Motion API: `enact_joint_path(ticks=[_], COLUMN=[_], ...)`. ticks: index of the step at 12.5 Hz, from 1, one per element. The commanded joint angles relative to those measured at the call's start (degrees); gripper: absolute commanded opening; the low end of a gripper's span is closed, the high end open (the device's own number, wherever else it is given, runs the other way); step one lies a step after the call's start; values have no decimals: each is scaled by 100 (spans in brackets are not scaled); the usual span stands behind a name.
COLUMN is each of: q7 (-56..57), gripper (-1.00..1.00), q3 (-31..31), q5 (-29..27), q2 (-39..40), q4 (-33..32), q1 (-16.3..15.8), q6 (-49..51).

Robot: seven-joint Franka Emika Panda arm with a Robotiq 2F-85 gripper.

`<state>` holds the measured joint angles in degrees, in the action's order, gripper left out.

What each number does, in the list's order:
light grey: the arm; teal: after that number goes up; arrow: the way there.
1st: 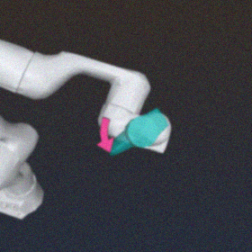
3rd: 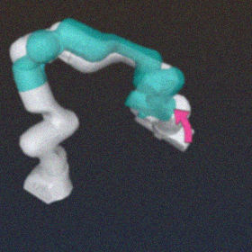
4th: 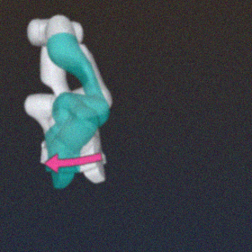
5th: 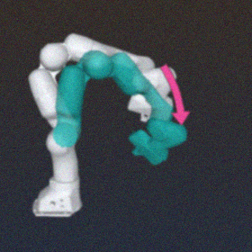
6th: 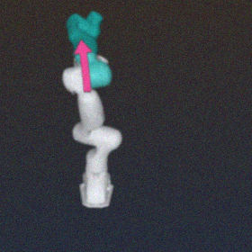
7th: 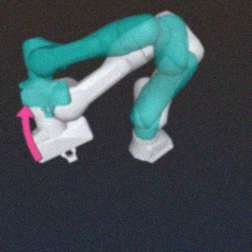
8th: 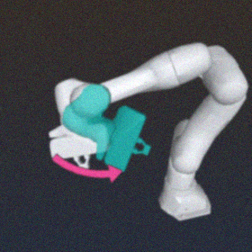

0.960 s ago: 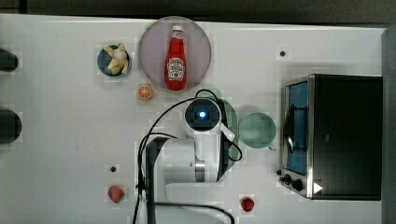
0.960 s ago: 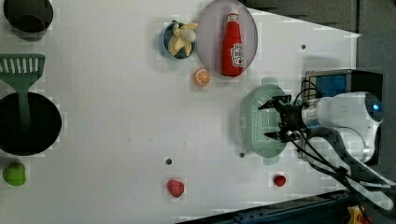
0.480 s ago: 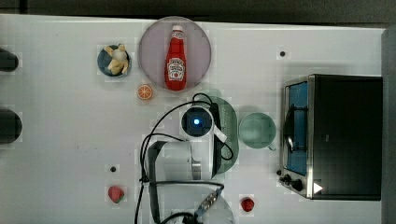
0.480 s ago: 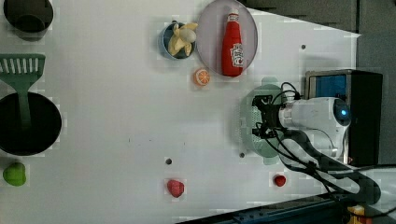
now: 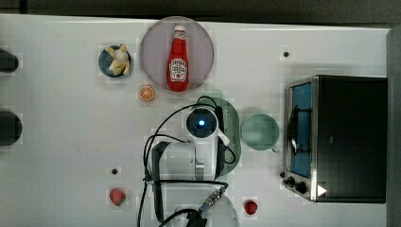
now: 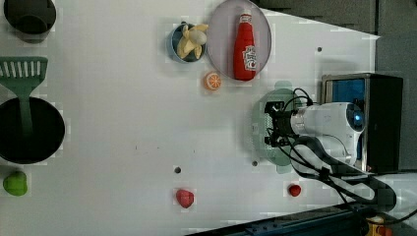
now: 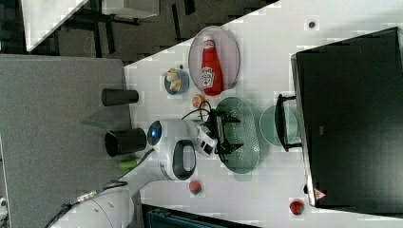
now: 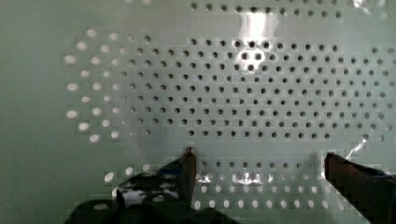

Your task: Drag strainer right to left.

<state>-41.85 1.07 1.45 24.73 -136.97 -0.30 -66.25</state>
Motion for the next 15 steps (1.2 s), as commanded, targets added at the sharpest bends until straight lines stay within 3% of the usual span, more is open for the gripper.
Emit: enact_joint_path(ticks=[1,10,15], q7=[-278,-1935,-2156], gripper=[100,100,100], q3=[96,402,452], q5=[-156,-398,-566], q2=[-119,-65,305], q4=[-53,120,680], q1=[-360,-1386,-2008], q6=[43,66,155])
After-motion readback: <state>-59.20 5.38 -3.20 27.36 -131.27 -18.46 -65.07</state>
